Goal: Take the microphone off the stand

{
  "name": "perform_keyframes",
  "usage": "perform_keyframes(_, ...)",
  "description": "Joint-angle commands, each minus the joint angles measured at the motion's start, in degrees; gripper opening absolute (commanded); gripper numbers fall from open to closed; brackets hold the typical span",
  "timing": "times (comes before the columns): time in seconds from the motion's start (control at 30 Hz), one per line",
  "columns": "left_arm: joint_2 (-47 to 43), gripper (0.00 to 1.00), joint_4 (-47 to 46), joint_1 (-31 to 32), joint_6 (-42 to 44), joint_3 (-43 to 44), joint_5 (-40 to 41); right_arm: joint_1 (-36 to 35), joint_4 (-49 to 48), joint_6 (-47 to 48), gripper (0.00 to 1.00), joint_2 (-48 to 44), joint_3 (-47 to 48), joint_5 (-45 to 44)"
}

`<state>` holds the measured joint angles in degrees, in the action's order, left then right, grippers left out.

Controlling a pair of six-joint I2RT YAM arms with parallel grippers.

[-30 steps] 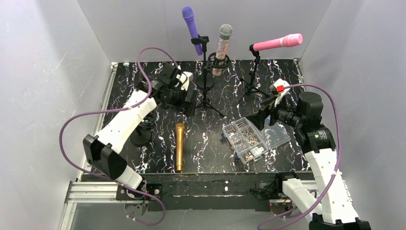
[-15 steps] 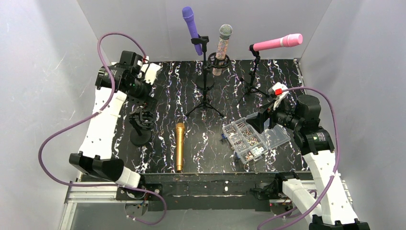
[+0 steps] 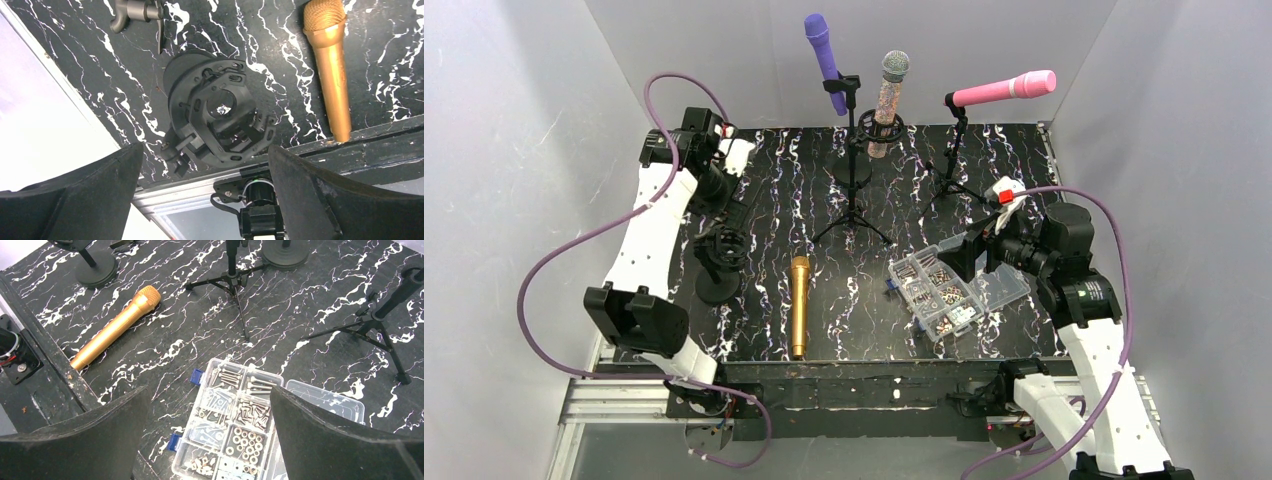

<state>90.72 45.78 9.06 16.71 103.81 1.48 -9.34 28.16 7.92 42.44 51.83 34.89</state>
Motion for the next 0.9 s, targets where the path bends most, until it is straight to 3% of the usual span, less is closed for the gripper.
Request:
perform_keyframes(0.0, 1.64, 0.95, 3.30, -2.24, 0.93, -2.92, 1.01, 0.29, -2.14, 0.15, 0.97, -0.82, 0.05, 0.83)
perform_keyframes(0.43, 3.71, 0.86, 0.31, -4.13, 2.47, -9.43, 1.66, 0.29, -2.23, -0.03, 0.97, -0.24, 0.04, 1.14)
perform_keyframes(0.87, 3.43, 0.65, -0.76, -5.00, 4.49, -14.50, 1.12, 0.29, -3.02, -0.03, 0.97, -0.68, -1.42, 0.58)
